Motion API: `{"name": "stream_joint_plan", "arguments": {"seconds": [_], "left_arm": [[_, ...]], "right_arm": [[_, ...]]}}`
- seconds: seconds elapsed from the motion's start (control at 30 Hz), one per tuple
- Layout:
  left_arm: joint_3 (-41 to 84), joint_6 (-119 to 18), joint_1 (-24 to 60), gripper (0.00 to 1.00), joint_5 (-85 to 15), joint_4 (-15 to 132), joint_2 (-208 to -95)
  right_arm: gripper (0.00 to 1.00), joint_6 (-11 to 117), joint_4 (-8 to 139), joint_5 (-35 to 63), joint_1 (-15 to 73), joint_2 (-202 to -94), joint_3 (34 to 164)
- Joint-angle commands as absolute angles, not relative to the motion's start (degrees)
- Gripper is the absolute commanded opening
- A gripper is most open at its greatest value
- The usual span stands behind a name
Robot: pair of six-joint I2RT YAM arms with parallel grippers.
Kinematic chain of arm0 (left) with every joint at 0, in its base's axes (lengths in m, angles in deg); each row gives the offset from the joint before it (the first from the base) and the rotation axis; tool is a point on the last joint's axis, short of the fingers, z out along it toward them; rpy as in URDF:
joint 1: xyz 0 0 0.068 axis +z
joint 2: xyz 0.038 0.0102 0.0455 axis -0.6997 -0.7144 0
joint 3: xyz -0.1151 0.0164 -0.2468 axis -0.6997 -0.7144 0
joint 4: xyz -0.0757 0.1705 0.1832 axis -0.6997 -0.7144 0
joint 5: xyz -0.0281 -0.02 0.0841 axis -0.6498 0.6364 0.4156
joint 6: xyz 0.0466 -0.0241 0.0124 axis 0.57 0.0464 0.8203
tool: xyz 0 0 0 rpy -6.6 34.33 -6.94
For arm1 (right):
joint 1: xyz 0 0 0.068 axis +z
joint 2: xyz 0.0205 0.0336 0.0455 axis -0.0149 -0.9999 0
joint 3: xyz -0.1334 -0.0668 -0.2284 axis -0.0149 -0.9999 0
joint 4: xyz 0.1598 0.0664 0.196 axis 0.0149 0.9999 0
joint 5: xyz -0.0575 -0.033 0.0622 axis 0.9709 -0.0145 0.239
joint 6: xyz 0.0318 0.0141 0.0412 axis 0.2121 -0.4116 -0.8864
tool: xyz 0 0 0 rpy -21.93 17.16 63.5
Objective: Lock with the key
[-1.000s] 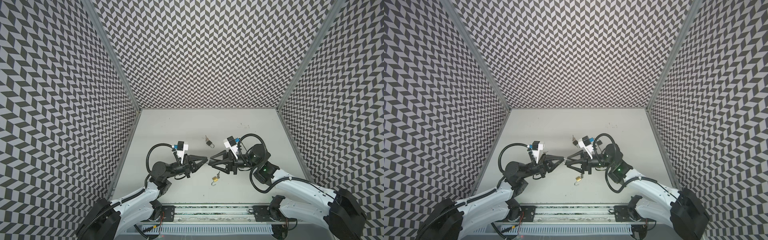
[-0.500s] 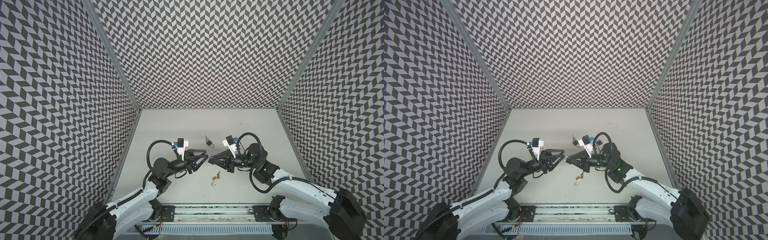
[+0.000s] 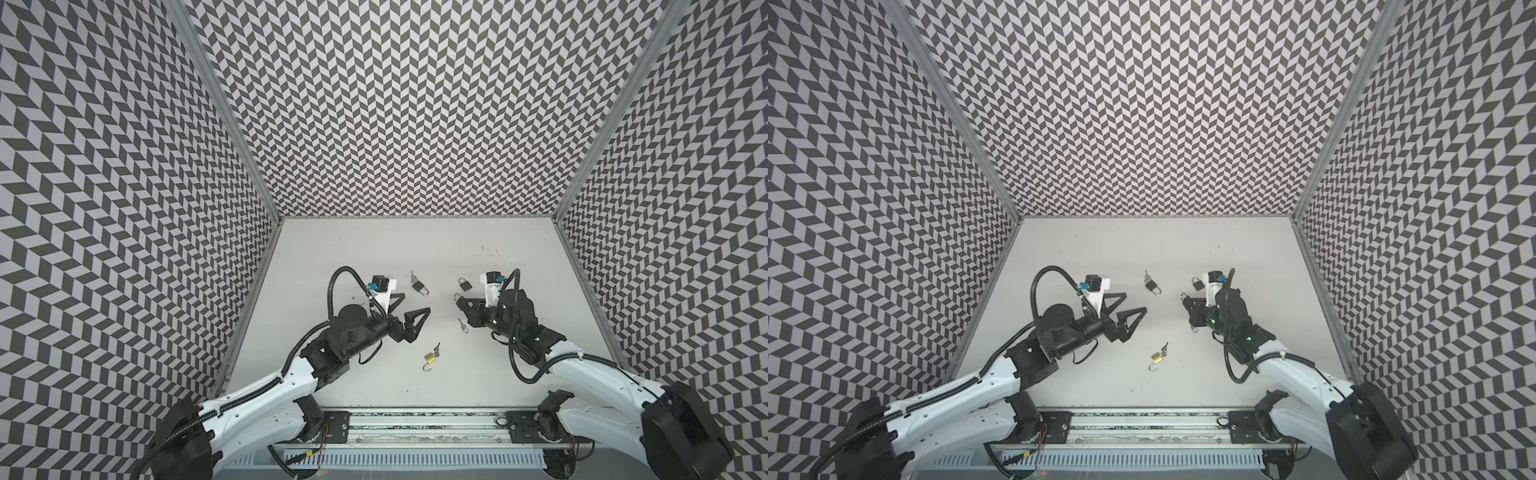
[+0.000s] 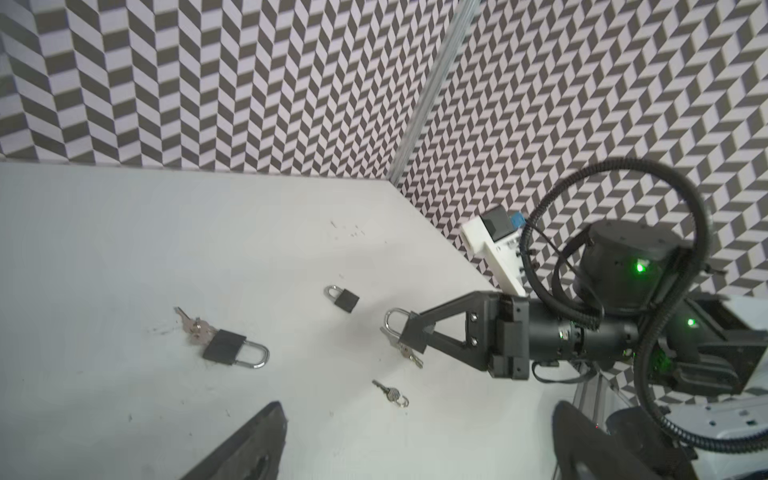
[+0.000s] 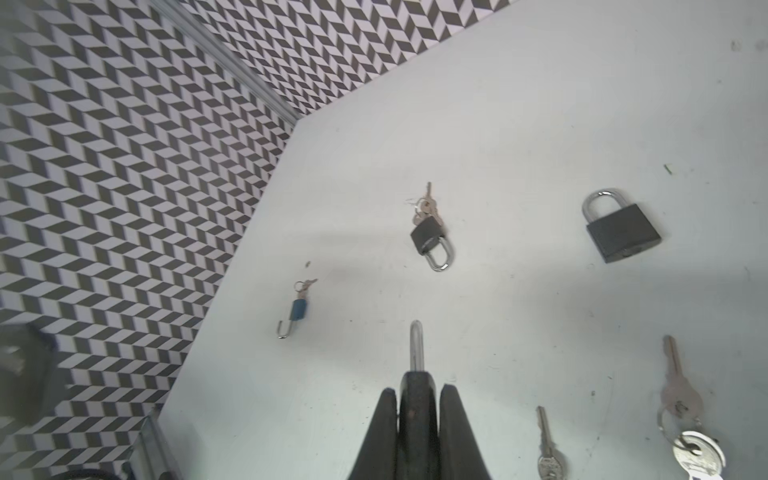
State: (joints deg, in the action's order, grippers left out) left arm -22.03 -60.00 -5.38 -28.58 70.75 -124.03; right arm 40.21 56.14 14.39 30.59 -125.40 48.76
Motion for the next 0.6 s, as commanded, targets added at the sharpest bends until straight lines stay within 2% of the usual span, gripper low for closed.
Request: {"name": "stream_joint_plan", "arguments": {"seconds": [0.0, 0.1, 0.2, 0.57], "left_arm": [[-19.28, -58.14, -7.83, 1.0, -23.83, 67.91, -126.74], [-17.79, -56.84, -10.26, 1.0, -21.88, 66.44, -128.56], [-17.79, -56.7, -10.93, 1.0, -22.07, 66.6, -128.96], [-16.15, -56.61, -12.02, 1.0, -23.23, 63.65, -130.01]], "right_arm": [[0.0, 42.48, 52.78, 13.22, 29.45, -131.47, 52.83], [0.0, 45.11, 54.86, 13.2, 28.48, -138.75, 57.08], [0.0, 44.34, 50.99, 13.78, 27.95, -143.78, 57.81], [0.0, 40.98, 42.48, 13.47, 25.64, -155.58, 61.78]]}}
